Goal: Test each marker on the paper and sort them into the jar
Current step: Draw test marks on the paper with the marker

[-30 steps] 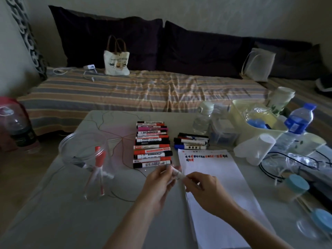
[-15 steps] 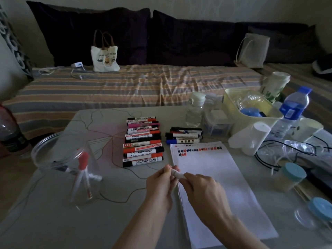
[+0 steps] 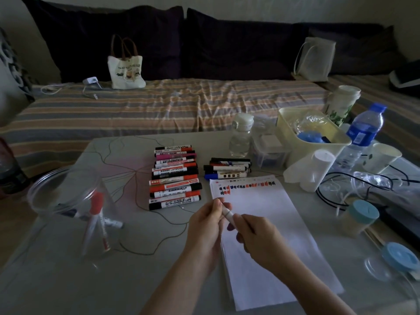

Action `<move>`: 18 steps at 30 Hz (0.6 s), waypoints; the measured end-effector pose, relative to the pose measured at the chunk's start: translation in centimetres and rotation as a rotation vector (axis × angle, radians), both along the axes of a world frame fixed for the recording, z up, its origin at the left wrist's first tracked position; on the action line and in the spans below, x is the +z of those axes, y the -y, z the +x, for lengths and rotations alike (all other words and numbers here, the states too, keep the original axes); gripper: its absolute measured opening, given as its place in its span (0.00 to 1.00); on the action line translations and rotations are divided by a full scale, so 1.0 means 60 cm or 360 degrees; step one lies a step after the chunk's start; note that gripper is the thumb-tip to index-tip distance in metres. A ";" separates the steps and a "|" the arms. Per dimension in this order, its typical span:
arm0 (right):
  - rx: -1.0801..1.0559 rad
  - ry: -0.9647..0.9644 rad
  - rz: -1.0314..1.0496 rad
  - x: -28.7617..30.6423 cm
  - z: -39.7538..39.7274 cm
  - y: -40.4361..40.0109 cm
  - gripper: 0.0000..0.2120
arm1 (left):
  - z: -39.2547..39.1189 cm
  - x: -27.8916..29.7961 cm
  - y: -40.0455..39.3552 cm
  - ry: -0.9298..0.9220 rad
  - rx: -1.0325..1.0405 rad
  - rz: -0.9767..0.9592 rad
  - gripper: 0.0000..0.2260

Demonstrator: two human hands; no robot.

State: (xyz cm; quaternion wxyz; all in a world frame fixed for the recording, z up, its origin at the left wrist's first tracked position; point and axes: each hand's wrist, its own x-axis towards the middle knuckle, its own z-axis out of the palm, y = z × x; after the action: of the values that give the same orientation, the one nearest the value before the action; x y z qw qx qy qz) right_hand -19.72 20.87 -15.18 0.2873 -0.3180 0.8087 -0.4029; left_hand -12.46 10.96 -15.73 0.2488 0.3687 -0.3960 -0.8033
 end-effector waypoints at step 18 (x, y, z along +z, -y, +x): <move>-0.0042 -0.0834 -0.0070 -0.007 0.028 -0.014 0.13 | -0.010 0.009 -0.014 -0.0047 0.0140 0.0092 0.08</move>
State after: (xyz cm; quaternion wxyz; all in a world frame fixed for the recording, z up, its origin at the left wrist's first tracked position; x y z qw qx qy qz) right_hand -18.04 21.70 -15.59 0.0559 -0.4072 0.8506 -0.3280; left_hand -13.08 11.80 -15.19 0.2789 0.3810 -0.3522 -0.8081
